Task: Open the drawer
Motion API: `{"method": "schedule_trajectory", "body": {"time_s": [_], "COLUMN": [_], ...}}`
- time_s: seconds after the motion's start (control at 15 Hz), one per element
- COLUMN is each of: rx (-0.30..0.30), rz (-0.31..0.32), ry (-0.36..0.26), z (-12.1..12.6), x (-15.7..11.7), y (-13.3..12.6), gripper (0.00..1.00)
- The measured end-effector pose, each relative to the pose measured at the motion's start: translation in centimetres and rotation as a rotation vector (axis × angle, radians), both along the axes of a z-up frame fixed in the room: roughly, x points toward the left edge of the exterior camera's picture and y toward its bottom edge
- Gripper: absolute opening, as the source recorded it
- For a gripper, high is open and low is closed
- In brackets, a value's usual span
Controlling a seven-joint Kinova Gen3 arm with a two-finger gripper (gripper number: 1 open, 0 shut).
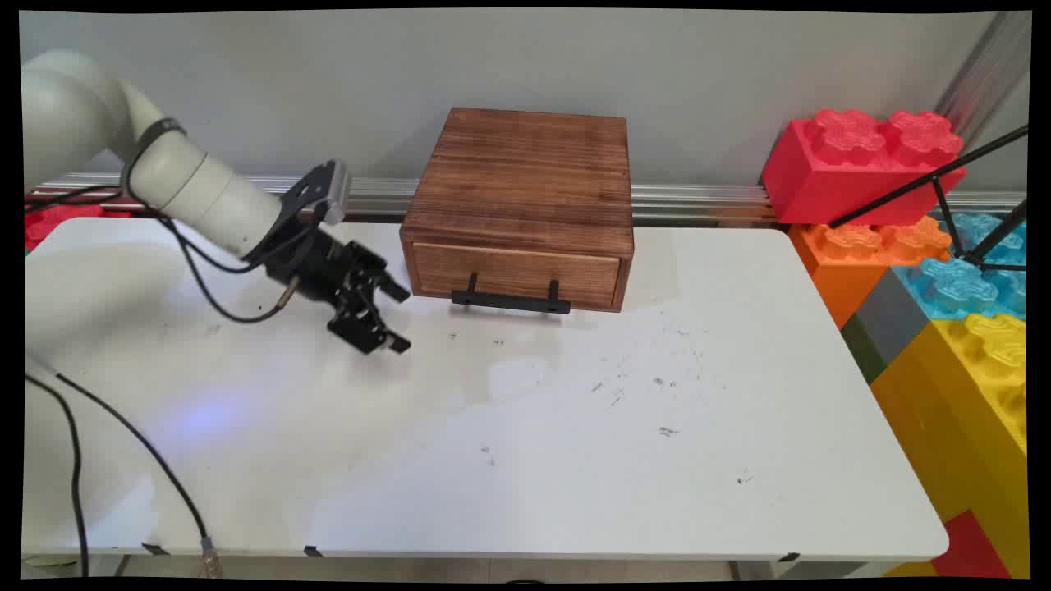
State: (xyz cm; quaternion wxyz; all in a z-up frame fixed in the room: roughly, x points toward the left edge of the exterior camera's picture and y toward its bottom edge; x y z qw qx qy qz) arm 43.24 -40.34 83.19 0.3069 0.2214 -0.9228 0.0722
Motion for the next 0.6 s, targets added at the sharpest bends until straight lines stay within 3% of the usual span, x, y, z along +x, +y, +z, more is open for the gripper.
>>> {"method": "schedule_trajectory", "body": {"time_s": [0.33,0.6], "rx": [-0.086,-0.103], "rz": [-0.082,-0.124], "ry": [-0.041,-0.080], "z": [3.0,5.2], "x": [-2.4,-4.6], "y": [-2.7,-4.6], "gripper": [1.00,1.00]}}
